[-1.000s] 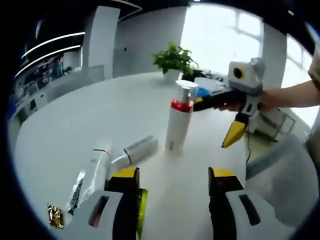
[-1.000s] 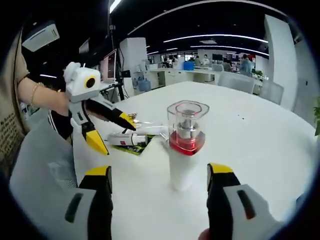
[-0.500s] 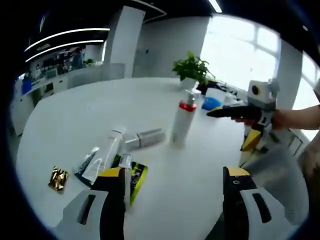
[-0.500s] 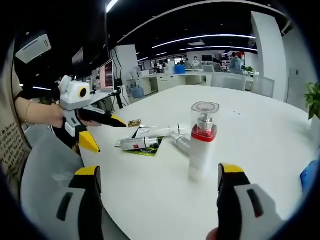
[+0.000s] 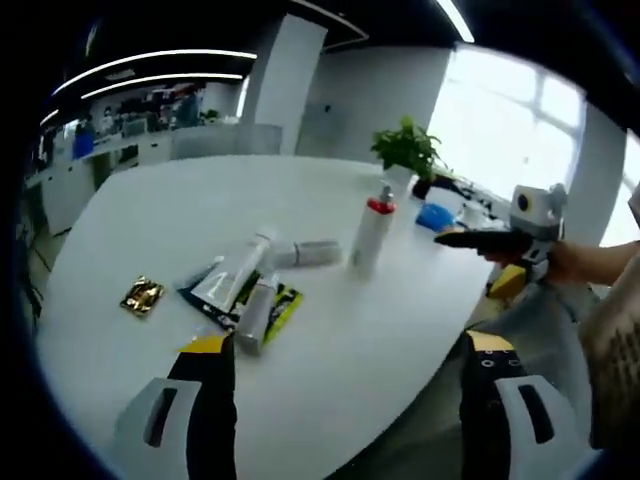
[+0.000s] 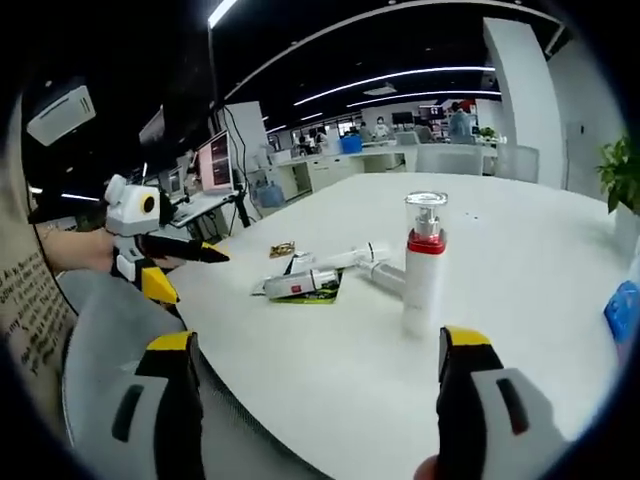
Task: Arrange the skincare products in the storage area until every visible bottle or jar stands upright without overlapping.
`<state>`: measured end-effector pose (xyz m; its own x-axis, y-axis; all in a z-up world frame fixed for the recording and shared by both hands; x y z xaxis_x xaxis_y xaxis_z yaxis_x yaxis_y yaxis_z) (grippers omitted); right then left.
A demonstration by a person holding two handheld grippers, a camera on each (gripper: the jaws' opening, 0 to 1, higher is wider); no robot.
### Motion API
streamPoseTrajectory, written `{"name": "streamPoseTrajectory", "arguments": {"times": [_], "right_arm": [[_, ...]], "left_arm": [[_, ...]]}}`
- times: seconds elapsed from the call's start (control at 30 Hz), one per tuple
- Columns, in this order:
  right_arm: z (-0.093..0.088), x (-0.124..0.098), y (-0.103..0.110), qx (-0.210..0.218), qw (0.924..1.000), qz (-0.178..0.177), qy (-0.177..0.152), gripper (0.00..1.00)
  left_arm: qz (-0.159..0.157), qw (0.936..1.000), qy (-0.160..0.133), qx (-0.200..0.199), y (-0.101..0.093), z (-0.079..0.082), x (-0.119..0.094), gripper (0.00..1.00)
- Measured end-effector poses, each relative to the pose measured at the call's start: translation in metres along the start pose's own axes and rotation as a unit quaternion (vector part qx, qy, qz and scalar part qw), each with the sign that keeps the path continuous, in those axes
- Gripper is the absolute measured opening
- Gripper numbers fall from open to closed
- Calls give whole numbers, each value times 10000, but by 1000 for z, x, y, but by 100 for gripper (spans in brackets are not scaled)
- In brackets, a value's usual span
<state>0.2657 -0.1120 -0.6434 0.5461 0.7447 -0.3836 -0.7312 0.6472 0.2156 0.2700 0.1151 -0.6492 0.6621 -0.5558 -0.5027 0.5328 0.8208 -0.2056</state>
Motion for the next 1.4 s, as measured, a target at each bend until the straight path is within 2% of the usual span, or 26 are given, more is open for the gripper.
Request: {"name": "streamPoseTrajectory", "arguments": {"times": [0.23,0.3,0.37,0.53,0.67,0.83,1.0,1.27,1.4], "right_arm": [[8,-8,17,41,9998,4,-201,99],[5,-9,23,2,9998,8,-179,99],[5,-10,24,-201,9998,-28,-55,99],[6,-11,23,-133,9998,-49,-124,99],[6,-13,20,-33,9997,-99,-213,98],[5,-12,20,-33,9998,-96,-193,97],[4,-11,22,-97,9999,-74,-101,97],[2,-5,23,-300,9994,14,163,97],[8,-2,21,-429,9987,61,252,97]], "left_arm": [[300,9995,-87,-96,7,-3,-28,97],[340,9993,-162,-28,6,1,-33,97],[388,9990,-220,73,5,5,-37,97],[512,9982,-307,18,9,6,-44,97],[692,9973,-232,53,16,1,-48,97],[698,9972,-259,88,15,0,-48,97],[640,9974,-157,285,12,-4,-44,97],[664,9974,-241,159,17,-4,-46,97],[676,9972,-284,133,17,-3,-47,97]]}}
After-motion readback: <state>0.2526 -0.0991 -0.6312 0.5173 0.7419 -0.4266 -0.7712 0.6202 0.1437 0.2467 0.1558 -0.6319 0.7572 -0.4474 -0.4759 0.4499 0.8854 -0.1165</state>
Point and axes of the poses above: the point that each gripper's makers call its tool centre point, and the gripper's own axes: x roughly forward along the fingers, y roughly to its left, z roughly out of its top, the point moved 4 cm from there along -x, roughly backward along the fingers, and after that the axes turned 8 degrees about z, right-handed, at the moved point
